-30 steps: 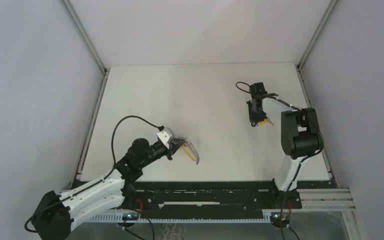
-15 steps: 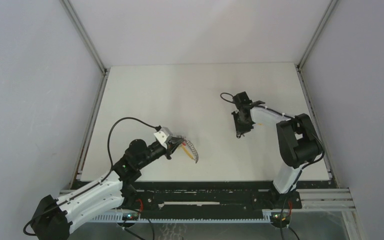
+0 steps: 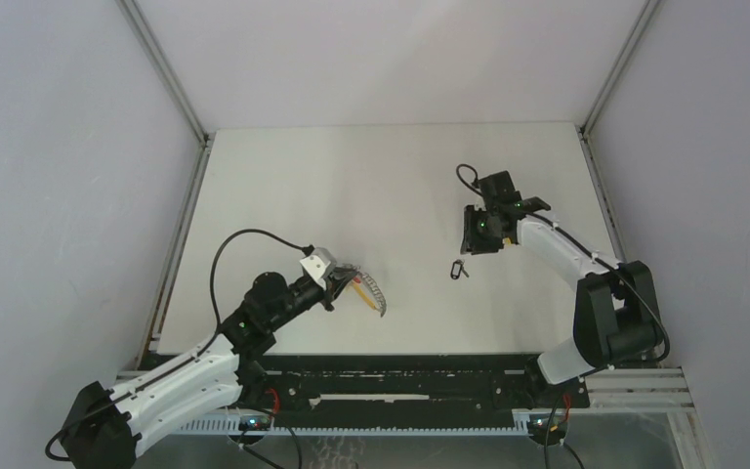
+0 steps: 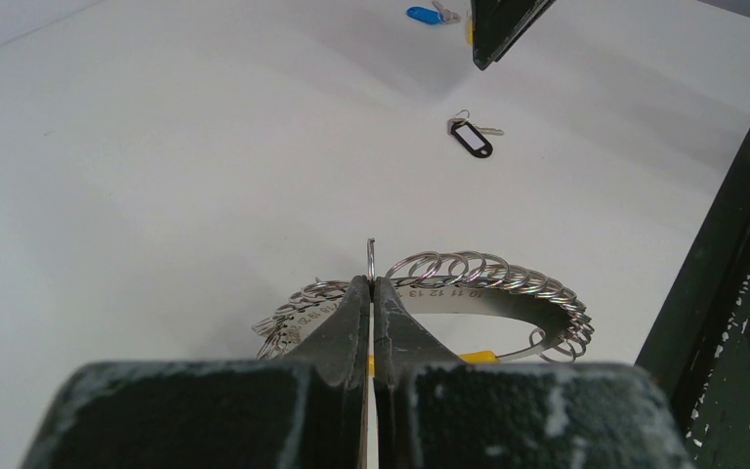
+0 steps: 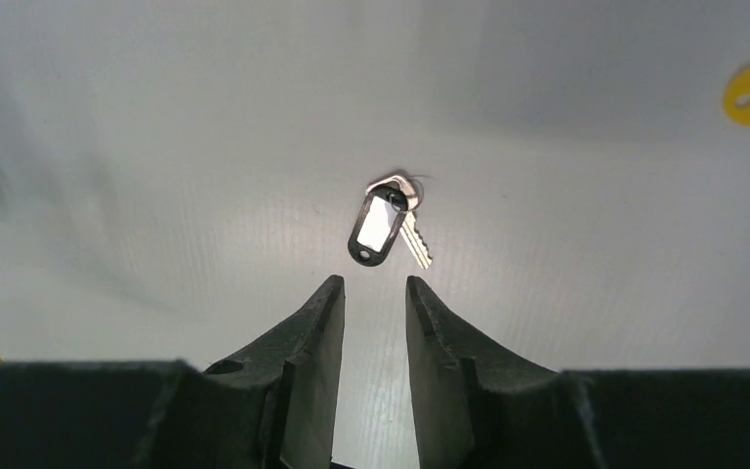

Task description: Put the keys on the keyring

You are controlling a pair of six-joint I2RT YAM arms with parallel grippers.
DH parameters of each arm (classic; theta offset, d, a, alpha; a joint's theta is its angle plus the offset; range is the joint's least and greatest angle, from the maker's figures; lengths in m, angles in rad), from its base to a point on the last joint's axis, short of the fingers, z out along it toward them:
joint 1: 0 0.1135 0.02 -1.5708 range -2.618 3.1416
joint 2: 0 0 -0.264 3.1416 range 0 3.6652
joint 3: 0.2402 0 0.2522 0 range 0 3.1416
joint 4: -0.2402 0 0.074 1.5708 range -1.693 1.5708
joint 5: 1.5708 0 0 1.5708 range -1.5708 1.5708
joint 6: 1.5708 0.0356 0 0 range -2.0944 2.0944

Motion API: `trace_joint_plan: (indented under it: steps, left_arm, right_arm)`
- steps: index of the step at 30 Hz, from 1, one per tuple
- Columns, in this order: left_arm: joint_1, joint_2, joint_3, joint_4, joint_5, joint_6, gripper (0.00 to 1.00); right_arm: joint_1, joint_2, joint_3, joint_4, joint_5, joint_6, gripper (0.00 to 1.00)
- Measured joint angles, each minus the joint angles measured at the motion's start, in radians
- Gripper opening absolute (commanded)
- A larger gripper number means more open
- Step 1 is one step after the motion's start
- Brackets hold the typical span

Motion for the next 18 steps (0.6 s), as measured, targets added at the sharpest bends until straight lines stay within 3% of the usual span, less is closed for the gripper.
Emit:
trace_joint_plan:
  steps: [10, 18]
  left_arm:
    - [0.0, 0.0, 0.0, 0.0, -0.004, 0.0, 0.0]
    - [0.0, 0.0, 0.0, 0.0, -0.004, 0.0, 0.0]
  right_arm:
    - [-0.156, 0.037, -0.105, 0.103, -0.139, 0.14, 0.28]
    - [-0.19, 0.146, -0.12, 0.212, -0.239, 0.208, 0.25]
